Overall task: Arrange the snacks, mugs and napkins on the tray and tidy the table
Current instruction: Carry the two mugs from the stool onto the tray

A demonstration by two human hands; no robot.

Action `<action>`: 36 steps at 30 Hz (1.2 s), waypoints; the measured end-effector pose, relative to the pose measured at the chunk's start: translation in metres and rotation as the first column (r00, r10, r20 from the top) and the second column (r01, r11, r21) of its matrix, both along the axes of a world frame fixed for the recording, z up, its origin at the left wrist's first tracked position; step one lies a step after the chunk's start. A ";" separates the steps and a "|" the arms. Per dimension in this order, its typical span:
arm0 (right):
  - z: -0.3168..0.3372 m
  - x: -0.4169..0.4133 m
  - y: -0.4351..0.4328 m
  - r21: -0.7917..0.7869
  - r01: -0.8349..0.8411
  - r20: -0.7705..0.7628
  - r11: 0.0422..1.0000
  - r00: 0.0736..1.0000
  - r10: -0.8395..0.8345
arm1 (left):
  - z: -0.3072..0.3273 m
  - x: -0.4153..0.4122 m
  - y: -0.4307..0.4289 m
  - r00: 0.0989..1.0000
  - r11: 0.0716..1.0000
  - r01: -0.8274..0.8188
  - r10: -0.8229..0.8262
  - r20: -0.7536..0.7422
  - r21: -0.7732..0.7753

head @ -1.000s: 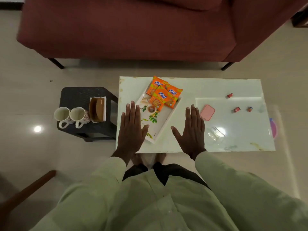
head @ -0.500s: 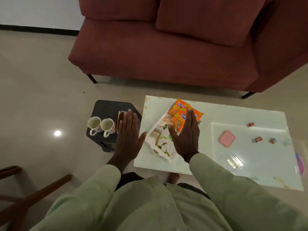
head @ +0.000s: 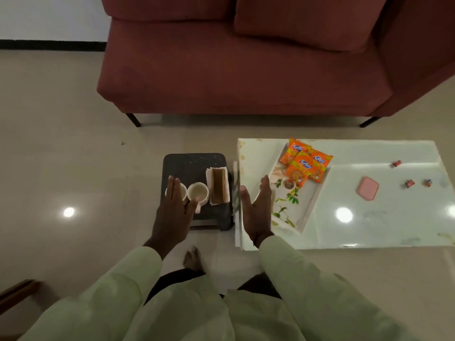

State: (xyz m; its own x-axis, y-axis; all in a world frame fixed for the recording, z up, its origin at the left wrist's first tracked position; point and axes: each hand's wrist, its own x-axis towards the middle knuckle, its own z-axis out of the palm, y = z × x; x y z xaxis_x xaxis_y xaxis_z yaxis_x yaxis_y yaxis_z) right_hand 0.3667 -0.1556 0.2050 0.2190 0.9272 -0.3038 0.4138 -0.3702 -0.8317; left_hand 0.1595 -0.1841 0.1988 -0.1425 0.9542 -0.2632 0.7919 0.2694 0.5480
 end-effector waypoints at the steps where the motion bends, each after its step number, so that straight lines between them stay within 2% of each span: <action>1: -0.003 -0.012 -0.003 -0.054 0.038 -0.076 0.998 0.996 -0.042 | -0.004 -0.011 -0.003 0.992 0.999 -0.039 0.041 0.117 -0.025; 3: -0.010 -0.032 -0.008 -0.144 0.094 -0.197 0.985 0.973 -0.122 | -0.011 -0.028 -0.007 0.915 0.986 -0.158 0.163 0.370 -0.043; 6: -0.029 -0.054 -0.010 -0.267 0.158 -0.307 0.951 0.921 -0.240 | -0.030 -0.046 -0.011 0.814 0.962 -0.252 0.270 0.515 -0.106; 9: -0.062 -0.077 -0.008 -0.506 0.159 -0.433 0.848 0.803 -0.409 | -0.070 -0.058 -0.012 0.618 0.841 -0.391 0.540 0.571 -0.373; 11: -0.088 -0.088 -0.007 -0.612 0.114 -0.466 0.783 0.748 -0.473 | -0.094 -0.063 -0.009 0.486 0.757 -0.450 0.653 0.580 -0.474; 14: -0.138 -0.108 -0.007 -0.671 0.064 -0.491 0.739 0.708 -0.507 | -0.136 -0.070 -0.004 0.409 0.708 -0.455 0.705 0.580 -0.540; 17: -0.174 -0.122 -0.009 -0.671 0.109 -0.462 0.734 0.712 -0.529 | -0.171 -0.076 0.000 0.387 0.714 -0.458 0.697 0.604 -0.530; 24: -0.227 -0.131 -0.017 -0.546 0.164 -0.427 0.822 0.790 -0.441 | -0.231 -0.082 0.001 0.342 0.732 -0.473 0.666 0.663 -0.490; 29: -0.237 -0.137 -0.009 -0.443 0.102 -0.447 0.890 0.836 -0.319 | -0.242 -0.080 -0.002 0.329 0.729 -0.539 0.643 0.692 -0.422; 32: -0.239 -0.142 -0.005 -0.376 0.075 -0.433 0.924 0.867 -0.246 | -0.245 -0.079 0.000 0.359 0.748 -0.542 0.619 0.699 -0.384; 36: -0.247 -0.145 -0.005 -0.295 0.084 -0.436 0.952 0.874 -0.212 | -0.248 -0.078 0.005 0.450 0.815 -0.487 0.541 0.710 -0.313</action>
State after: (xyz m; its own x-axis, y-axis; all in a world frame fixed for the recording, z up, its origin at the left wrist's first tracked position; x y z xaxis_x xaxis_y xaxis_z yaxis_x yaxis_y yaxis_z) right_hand 0.2218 -0.1609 -0.0420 0.1241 0.7686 -0.6275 -0.0669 -0.6245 -0.7781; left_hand 0.0815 -0.1794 -0.0490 -0.3321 0.7549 -0.5656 -0.1854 0.5357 0.8238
